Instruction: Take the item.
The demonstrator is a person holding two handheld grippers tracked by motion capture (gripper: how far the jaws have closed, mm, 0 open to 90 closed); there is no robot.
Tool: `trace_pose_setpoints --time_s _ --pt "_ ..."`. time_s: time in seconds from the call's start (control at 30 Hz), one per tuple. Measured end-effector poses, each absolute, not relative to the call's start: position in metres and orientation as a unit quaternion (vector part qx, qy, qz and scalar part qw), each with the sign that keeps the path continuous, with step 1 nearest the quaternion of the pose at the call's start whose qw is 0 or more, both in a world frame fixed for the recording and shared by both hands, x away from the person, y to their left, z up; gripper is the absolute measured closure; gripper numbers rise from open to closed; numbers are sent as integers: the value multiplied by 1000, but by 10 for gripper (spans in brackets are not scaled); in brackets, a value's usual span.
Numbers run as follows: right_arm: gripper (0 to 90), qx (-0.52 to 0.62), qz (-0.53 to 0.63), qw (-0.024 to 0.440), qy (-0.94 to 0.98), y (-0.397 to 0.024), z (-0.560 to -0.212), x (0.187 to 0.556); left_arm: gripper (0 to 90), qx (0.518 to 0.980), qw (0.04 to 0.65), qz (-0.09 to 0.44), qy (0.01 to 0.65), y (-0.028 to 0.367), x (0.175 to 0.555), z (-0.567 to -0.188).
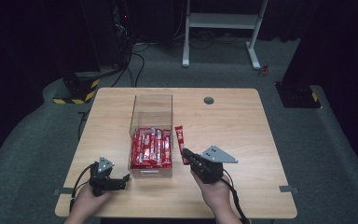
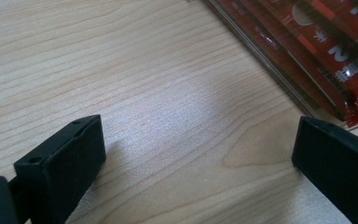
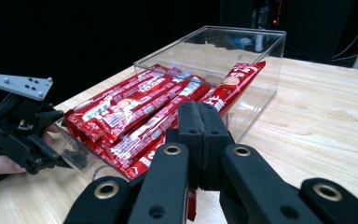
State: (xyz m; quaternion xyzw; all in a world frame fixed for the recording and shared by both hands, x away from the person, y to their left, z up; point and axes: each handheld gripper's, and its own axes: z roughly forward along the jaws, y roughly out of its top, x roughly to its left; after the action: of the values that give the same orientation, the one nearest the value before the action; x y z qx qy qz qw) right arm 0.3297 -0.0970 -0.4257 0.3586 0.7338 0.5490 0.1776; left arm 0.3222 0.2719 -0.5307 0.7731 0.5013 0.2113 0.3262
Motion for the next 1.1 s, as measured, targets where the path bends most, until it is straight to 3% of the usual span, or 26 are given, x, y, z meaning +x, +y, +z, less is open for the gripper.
trace_pose_setpoints --time_s 1.1 --pt "900 389 540 214 715 -130 -422 347 40 771 328 212 502 272 319 -531"
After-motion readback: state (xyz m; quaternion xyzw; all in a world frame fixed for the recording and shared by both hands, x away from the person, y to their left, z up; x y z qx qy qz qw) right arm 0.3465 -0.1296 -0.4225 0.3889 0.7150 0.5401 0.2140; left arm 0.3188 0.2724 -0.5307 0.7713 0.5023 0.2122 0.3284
